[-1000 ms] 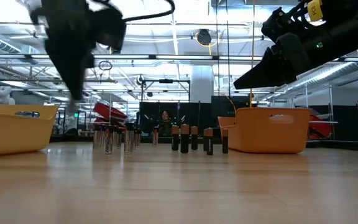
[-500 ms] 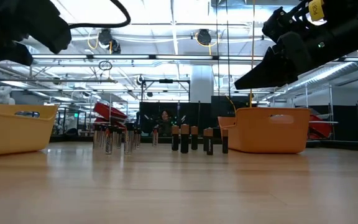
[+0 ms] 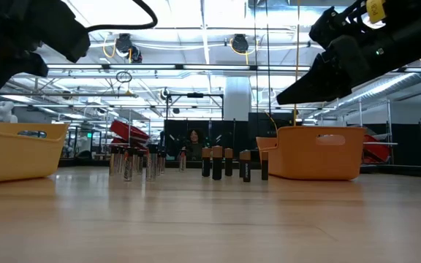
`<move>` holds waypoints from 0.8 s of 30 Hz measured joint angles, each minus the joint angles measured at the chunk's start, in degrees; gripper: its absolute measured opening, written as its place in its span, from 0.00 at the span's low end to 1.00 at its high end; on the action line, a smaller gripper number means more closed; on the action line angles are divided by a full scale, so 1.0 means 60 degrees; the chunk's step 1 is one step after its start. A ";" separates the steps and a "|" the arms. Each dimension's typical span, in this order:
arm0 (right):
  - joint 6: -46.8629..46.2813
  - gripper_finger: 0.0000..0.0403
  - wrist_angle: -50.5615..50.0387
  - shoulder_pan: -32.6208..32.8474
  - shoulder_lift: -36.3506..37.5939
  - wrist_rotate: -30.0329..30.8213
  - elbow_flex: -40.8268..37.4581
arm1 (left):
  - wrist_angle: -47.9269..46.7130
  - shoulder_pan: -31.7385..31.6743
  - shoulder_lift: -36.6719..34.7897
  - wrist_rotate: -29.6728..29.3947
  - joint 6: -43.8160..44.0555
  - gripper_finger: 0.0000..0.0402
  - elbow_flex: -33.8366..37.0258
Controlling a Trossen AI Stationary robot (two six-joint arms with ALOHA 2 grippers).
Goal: Sort batteries
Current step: Put the silver black battery into the yellow bin
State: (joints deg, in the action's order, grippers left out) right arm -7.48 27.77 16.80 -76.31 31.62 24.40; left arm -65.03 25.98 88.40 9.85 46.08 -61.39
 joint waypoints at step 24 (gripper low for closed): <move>0.0100 0.40 0.0040 0.0095 0.0000 0.0055 0.0000 | 0.0002 0.0007 0.0000 -0.0957 0.0509 0.21 -0.0004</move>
State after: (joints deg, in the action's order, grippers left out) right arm -6.87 28.01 17.37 -76.31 31.94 24.40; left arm -65.02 26.02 88.40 4.11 49.14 -61.41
